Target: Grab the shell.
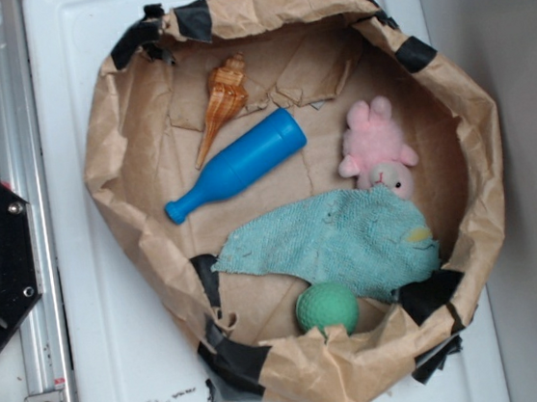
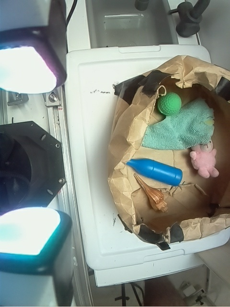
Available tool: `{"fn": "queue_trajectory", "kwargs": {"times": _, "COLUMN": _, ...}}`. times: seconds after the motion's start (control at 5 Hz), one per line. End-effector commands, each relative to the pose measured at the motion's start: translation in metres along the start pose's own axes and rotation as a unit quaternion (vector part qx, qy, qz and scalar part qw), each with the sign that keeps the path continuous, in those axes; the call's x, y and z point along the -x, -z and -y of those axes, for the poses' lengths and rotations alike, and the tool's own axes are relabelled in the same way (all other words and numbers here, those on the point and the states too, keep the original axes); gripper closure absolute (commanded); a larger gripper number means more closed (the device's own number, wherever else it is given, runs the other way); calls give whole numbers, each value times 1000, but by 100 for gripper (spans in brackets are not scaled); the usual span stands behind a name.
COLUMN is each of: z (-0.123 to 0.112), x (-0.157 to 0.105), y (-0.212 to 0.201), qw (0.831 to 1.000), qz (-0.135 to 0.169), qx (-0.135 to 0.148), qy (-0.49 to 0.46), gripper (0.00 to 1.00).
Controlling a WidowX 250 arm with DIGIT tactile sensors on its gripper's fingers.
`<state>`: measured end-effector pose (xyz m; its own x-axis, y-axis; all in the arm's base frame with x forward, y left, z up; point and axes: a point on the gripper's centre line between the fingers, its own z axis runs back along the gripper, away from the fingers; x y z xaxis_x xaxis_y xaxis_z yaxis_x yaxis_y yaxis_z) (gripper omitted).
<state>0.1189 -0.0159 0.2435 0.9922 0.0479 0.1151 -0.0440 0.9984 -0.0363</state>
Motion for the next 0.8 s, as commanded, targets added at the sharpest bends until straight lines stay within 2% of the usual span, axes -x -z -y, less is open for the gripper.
{"fn": "queue_trajectory", "kwargs": {"times": 0.0, "z": 0, "x": 0, "y": 0, "qw": 1000, "qz": 0, "qx": 0, "qy": 0, "gripper": 0}}
{"fn": "queue_trajectory", "kwargs": {"times": 0.2, "z": -20, "x": -28, "y": 48, "qw": 995, "qz": 18, "qx": -8, "qy": -99, "gripper": 0}}
{"fn": "queue_trajectory", "kwargs": {"times": 0.4, "z": -37, "x": -49, "y": 64, "qw": 978, "qz": 34, "qx": 32, "qy": -201, "gripper": 0}}
{"fn": "queue_trajectory", "kwargs": {"times": 0.6, "z": -50, "x": -68, "y": 83, "qw": 944, "qz": 46, "qx": 48, "qy": -324, "gripper": 0}}
